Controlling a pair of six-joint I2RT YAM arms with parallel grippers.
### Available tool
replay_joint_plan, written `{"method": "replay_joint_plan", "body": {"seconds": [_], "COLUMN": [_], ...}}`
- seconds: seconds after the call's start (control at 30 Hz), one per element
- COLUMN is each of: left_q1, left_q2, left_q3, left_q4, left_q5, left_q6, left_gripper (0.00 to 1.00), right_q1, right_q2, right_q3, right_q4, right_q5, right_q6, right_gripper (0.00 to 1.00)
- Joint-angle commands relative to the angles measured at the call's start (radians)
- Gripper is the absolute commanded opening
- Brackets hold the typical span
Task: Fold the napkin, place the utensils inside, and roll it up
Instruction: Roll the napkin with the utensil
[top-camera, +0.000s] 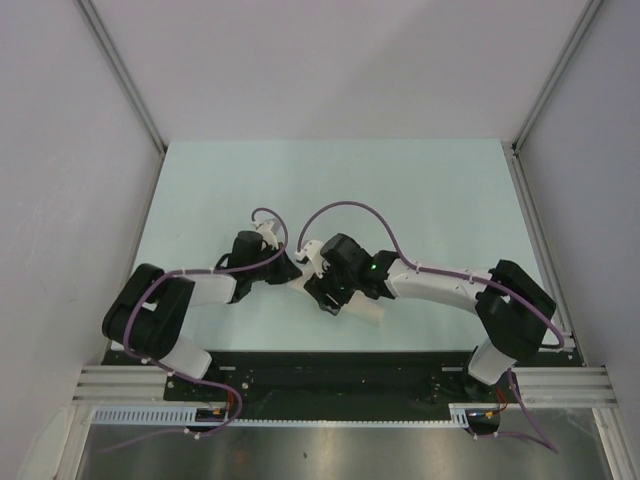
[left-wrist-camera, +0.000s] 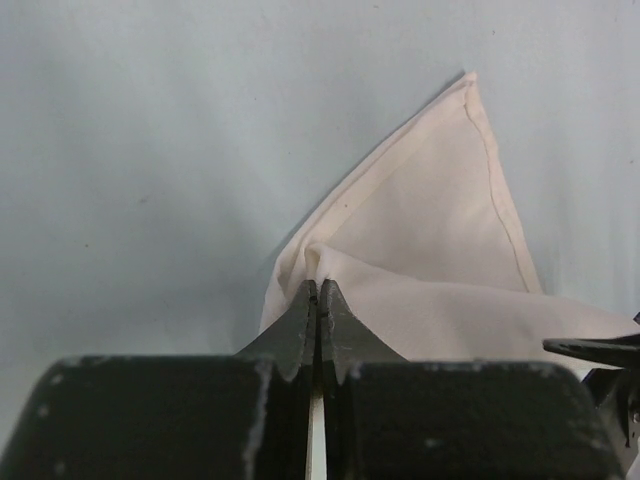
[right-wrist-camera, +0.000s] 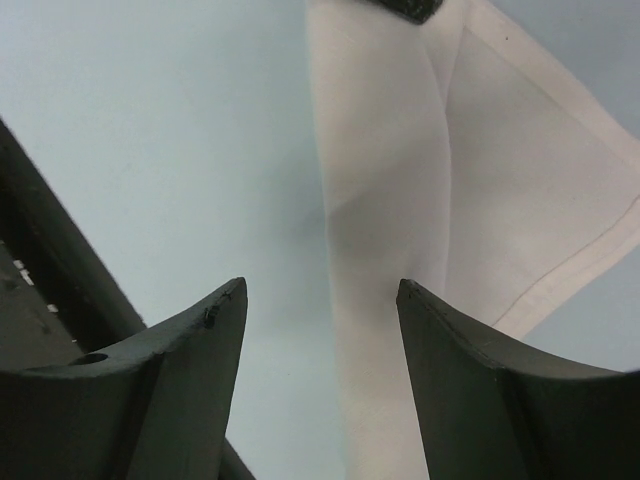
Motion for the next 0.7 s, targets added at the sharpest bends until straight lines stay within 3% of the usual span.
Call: {"method": "replay_joint_plan", "body": {"seconds": [0.0,0.27,0.6,0.67], "left_q1": [0.022,0.026,0.051,0.061], "left_q2": [0.018,0.024,-0.043,-0.059], "left_q3": [0.031,0.042,0.059,0.05], "left_q4": [-0.011,-0.004,-0.026,-0.026], "left_q5": [-0.021,0.002,-0.065,-0.072], "left_q6": [0.001,0.004,-0.011,-0.016], "left_gripper": [0.0,0.02,0.47,0.51], "right_q1": [0.019,0.02,-0.01,-0.027], "right_q2": [0.05,0.1,0.172,0.182], "right_q3": [0.013,0.01,0.012,0.016], "right_q4": [0.03,0.04,0.056,0.057], "right_q5": [0.094,0.123,0.175,0.166], "right_q6": [-0.038,-0.065,-0.051,-0.049], "right_gripper": [0.66,0.66,0.66,0.66]}}
